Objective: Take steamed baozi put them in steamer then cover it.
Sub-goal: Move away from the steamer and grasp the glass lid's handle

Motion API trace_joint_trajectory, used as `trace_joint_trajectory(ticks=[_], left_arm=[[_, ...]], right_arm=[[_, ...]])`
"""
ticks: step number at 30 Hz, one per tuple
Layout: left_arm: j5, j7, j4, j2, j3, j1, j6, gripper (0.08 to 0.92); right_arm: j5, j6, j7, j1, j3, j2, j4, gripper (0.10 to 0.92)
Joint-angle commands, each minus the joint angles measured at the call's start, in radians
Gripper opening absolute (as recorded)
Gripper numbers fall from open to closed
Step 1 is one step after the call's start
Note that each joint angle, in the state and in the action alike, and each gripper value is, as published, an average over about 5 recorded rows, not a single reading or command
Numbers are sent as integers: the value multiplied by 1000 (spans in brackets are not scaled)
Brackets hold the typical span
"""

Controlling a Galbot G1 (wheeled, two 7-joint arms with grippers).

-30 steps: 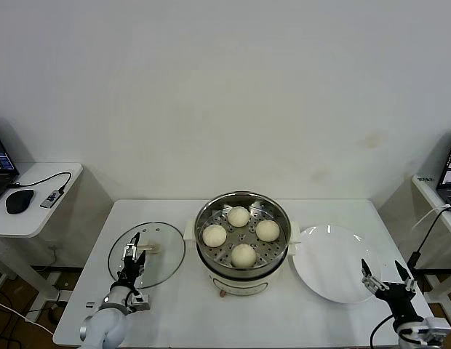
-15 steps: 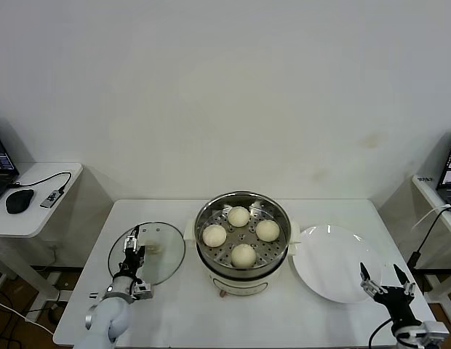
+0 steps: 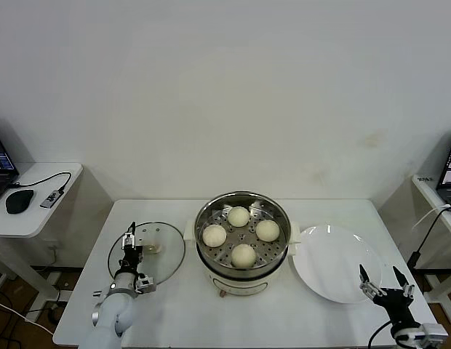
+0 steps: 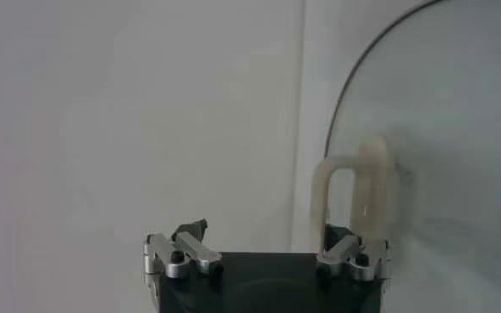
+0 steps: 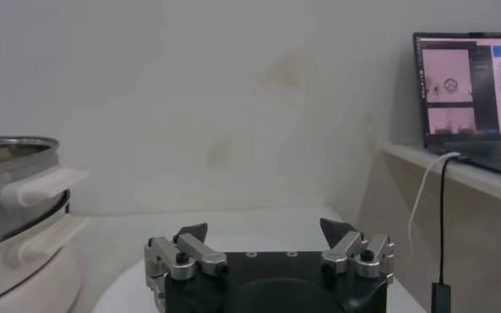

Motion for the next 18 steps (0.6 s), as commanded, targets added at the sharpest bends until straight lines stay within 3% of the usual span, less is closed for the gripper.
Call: trace_joint_trajectory(ticks=[1, 6, 18], left_arm=[[-9, -36, 48, -13, 2, -20, 18, 812], [-10, -53, 73, -21, 4, -27, 14, 706], [-19, -51, 85, -4, 13, -26, 11, 360]], right_arm=[[-2, -1, 0, -1, 0, 0, -1, 823], [-8, 0, -1, -11, -2, 0, 0, 823], [-20, -1, -4, -12, -9, 0, -6, 823]])
